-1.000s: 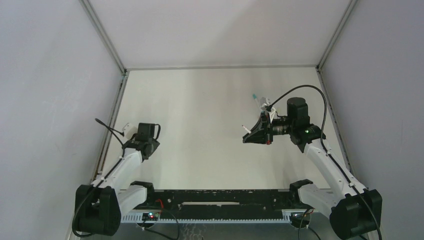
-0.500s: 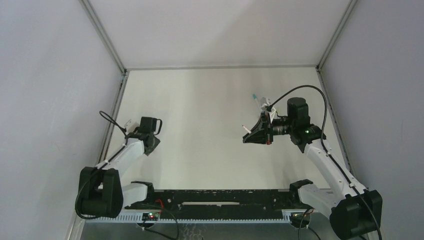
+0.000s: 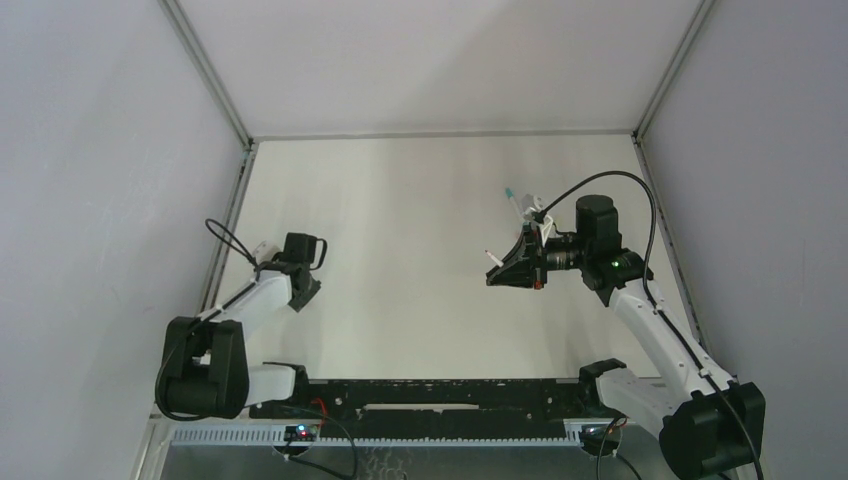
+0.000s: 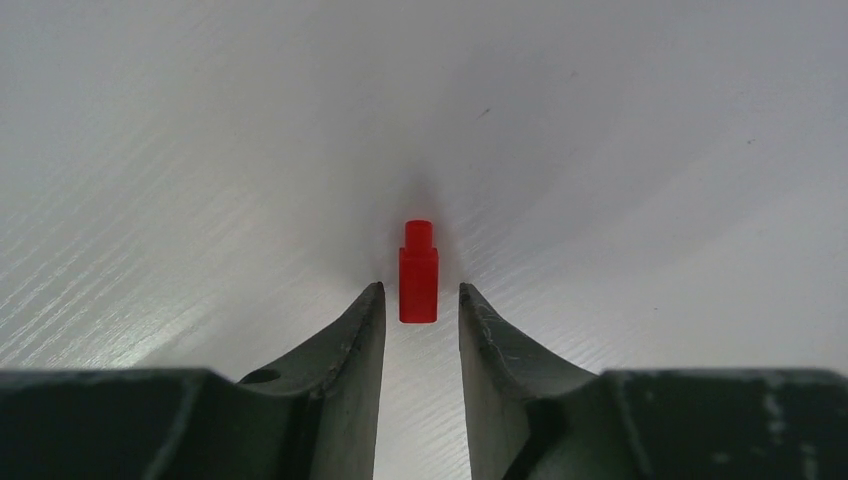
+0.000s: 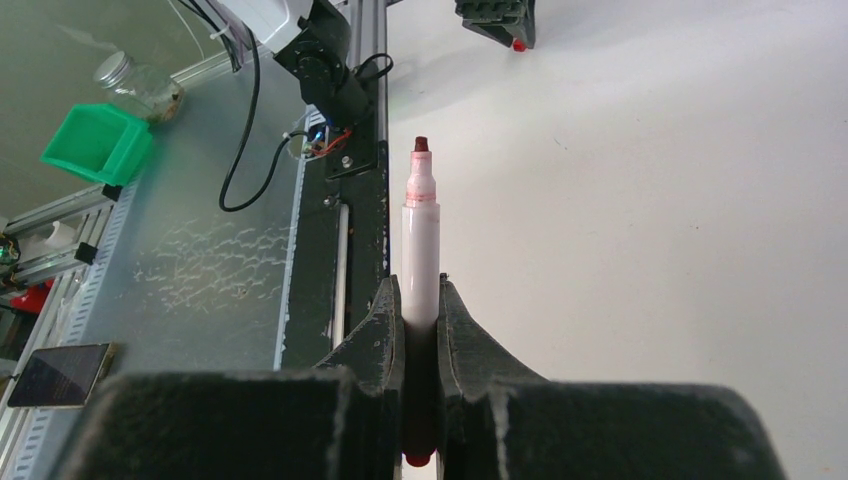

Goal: Insert the pens into the pen caps
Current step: Pick up the pen cap from the center of the board, then place the pen cap at the center of the board, then insert the pen cap onto the pen.

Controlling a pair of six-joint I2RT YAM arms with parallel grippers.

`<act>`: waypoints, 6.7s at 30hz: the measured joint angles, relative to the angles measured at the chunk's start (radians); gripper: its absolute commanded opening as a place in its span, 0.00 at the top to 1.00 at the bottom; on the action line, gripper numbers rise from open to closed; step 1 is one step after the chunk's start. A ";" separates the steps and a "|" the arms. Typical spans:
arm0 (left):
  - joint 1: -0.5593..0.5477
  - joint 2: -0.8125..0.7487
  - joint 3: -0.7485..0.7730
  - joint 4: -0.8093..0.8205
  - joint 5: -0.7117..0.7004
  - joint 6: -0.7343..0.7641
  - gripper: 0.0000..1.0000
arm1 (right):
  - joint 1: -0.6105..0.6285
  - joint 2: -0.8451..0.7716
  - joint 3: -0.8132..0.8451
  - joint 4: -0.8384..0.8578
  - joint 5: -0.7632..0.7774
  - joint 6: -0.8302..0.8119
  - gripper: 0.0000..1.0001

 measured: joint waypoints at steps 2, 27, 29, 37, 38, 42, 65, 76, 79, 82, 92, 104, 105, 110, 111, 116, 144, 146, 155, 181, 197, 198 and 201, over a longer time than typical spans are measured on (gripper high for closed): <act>0.001 0.006 0.000 0.000 0.000 0.000 0.64 | -0.001 -0.001 0.000 0.000 0.000 0.000 1.00; 0.020 -0.071 -0.019 0.064 0.108 0.076 0.99 | -0.025 -0.030 0.000 0.001 -0.023 0.004 1.00; 0.007 -0.134 -0.039 0.095 0.154 0.114 0.99 | -0.026 -0.030 0.000 0.001 -0.023 0.004 1.00; -0.253 -0.264 -0.065 0.270 0.467 0.350 0.98 | -0.030 -0.034 0.000 0.001 -0.027 0.003 1.00; -0.306 -0.240 -0.054 0.283 0.508 0.394 0.98 | -0.034 -0.037 0.000 0.001 -0.028 0.003 1.00; -0.508 -0.121 0.037 0.292 0.604 0.570 0.96 | -0.055 -0.048 0.000 0.001 -0.031 0.002 1.00; -0.882 0.412 0.398 0.099 0.480 1.214 0.68 | -0.093 -0.058 0.000 0.001 -0.037 0.000 1.00; -0.856 0.345 0.370 0.150 0.381 1.136 0.58 | -0.098 -0.058 0.000 0.000 -0.038 0.000 1.00; -0.843 0.231 0.305 0.198 0.374 1.087 0.60 | -0.099 -0.058 0.000 0.001 -0.038 0.000 1.00; -0.840 0.097 0.231 0.251 0.359 1.022 0.72 | -0.099 -0.058 0.000 0.000 -0.038 0.000 1.00; -0.840 -0.174 -0.077 0.508 0.424 0.644 0.96 | -0.099 -0.058 0.000 0.000 -0.038 0.000 1.00; -0.839 0.033 -0.114 0.632 0.439 0.373 1.00 | -0.107 -0.058 0.000 0.000 -0.039 0.000 1.00; -0.839 0.050 -0.110 0.628 0.434 0.366 1.00 | -0.107 -0.058 0.000 0.000 -0.039 0.000 1.00; -0.836 0.109 -0.086 0.623 0.412 0.356 1.00 | -0.108 -0.058 0.000 0.000 -0.041 0.000 1.00; -0.835 0.116 -0.082 0.623 0.410 0.355 1.00 | -0.108 -0.058 0.000 0.000 -0.042 0.000 1.00; -0.814 0.162 -0.056 0.627 0.396 0.339 1.00 | -0.109 -0.058 0.000 0.000 -0.042 0.000 1.00; -0.730 -0.333 -0.019 0.555 0.215 0.526 0.79 | -0.114 -0.058 0.000 0.000 -0.045 0.000 1.00; -0.730 -0.458 -0.025 0.556 0.185 0.563 0.54 | -0.116 -0.058 0.000 0.000 -0.045 0.000 1.00; -0.728 -0.780 -0.115 0.570 0.105 0.602 0.00 | -0.117 -0.059 0.000 0.000 -0.045 -0.004 1.00; -0.905 -0.040 0.112 0.354 0.122 0.447 0.10 | -0.118 -0.058 0.000 -0.001 -0.045 -0.023 1.00; -0.917 0.296 0.391 0.116 0.161 0.496 0.45 | -0.118 -0.056 0.000 -0.001 -0.045 -0.023 1.00; -0.917 0.320 0.410 0.103 0.173 0.504 0.46 | -0.118 -0.056 0.000 -0.002 -0.045 -0.023 1.00; -0.915 0.380 0.454 0.076 0.197 0.525 0.50 | -0.118 -0.056 0.000 -0.002 -0.045 -0.023 1.00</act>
